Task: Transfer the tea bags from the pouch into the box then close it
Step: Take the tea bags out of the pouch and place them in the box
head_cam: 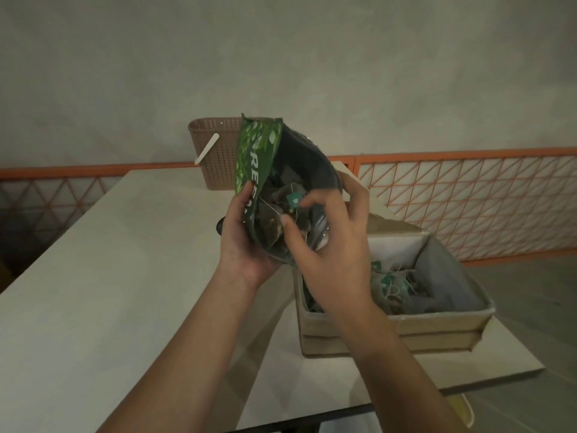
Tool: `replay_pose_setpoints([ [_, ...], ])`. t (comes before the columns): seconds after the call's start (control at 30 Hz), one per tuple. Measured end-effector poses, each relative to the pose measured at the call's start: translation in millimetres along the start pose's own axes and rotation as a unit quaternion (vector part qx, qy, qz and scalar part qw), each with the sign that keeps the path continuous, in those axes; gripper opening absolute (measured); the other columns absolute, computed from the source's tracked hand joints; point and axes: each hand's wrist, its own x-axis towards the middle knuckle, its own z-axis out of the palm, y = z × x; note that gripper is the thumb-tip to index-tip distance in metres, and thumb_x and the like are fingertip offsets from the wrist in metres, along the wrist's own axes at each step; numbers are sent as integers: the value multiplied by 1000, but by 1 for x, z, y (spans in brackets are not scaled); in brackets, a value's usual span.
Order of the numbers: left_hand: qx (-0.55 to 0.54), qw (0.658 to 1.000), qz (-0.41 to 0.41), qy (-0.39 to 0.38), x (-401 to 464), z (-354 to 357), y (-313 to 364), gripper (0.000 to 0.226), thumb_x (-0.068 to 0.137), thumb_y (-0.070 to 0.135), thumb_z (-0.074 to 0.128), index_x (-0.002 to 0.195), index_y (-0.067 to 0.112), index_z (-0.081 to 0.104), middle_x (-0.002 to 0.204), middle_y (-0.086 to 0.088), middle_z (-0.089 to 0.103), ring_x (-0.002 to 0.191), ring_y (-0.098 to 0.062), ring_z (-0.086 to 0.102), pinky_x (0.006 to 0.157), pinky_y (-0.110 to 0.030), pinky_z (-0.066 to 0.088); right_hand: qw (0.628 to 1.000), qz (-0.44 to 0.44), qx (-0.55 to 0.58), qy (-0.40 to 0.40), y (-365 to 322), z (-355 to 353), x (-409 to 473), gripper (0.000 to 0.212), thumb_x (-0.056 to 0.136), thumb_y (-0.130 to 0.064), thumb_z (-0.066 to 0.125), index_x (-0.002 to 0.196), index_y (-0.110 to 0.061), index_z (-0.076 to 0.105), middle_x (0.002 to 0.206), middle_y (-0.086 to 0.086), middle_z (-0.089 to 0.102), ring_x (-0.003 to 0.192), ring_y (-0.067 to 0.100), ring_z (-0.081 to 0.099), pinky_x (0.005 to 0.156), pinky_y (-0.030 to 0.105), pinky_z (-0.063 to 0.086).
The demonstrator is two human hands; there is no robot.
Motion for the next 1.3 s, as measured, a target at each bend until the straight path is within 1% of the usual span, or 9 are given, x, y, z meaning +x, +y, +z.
replay_pose_setpoints([
  [0.1, -13, 1000, 6, 9, -2, 2, -5, 53, 98, 53, 50, 116, 10, 76, 120, -12, 72, 106, -28, 71, 90, -38, 59, 993, -1, -118, -4, -2, 5, -3, 31, 80, -51, 71, 90, -22, 63, 135, 2, 41, 120, 18, 51, 75, 29, 57],
  [0.27, -25, 1000, -7, 18, -2, 3, -7, 61, 94, 55, 57, 138, 14, 65, 139, -11, 65, 132, -27, 58, 100, -40, 53, 969, 29, -237, -59, 4, 10, -5, 24, 76, -51, 73, 87, -29, 73, 118, 4, 52, 107, 22, 48, 76, 39, 55],
  [0.47, -8, 1000, -3, 19, 1, -6, -3, 65, 94, 58, 53, 143, 16, 59, 145, -13, 60, 133, -31, 56, 96, -41, 55, 990, 134, 35, -38, 5, -13, 4, 6, 84, -29, 72, 83, -25, 67, 111, -5, 53, 106, 8, 53, 84, 12, 45],
  [0.73, -21, 1000, -23, 1, 11, -15, -5, 63, 94, 56, 57, 147, 22, 56, 149, -9, 56, 139, -31, 51, 111, -47, 44, 935, 180, 291, 99, -1, -48, 5, 17, 98, -13, 50, 100, 3, 57, 102, 18, 66, 95, 26, 67, 82, 36, 58],
  [0.87, -30, 999, -23, -4, 13, -15, -6, 61, 94, 57, 56, 144, 22, 59, 145, -10, 61, 134, -33, 56, 106, -47, 47, 918, 140, 332, 164, -1, -55, 3, 9, 98, -10, 43, 101, -8, 50, 100, 18, 59, 91, 38, 63, 76, 46, 58],
  [0.93, -33, 999, -19, 0, 12, -14, -7, 60, 95, 57, 54, 142, 21, 61, 142, -11, 63, 132, -33, 57, 107, -47, 47, 924, 145, 314, 165, 1, -56, 2, 5, 97, -6, 46, 99, -10, 47, 95, 12, 56, 87, 35, 60, 76, 51, 57],
  [1.1, -39, 999, -10, 0, 13, -14, -8, 60, 94, 55, 56, 143, 21, 60, 145, -9, 60, 135, -32, 54, 110, -47, 45, 957, 131, 208, 152, 8, -57, -1, 25, 88, 9, 49, 92, -16, 50, 72, -6, 46, 62, 7, 43, 52, 20, 39],
  [1.2, -39, 999, -13, -7, 14, -16, -7, 62, 92, 55, 59, 145, 22, 58, 150, -8, 56, 140, -32, 49, 118, -49, 37, 981, 176, 55, 54, 19, -56, -3, 17, 88, -6, 58, 92, -23, 57, 62, -10, 48, 51, 5, 41, 48, 23, 36],
  [1.3, -42, 999, -11, -15, 15, -16, -5, 62, 93, 55, 59, 146, 23, 57, 150, -8, 56, 141, -32, 49, 119, -49, 35, 958, 218, -157, -96, 29, -56, -2, 10, 90, -26, 61, 98, -33, 61, 72, -18, 57, 64, 4, 57, 55, 24, 42],
])
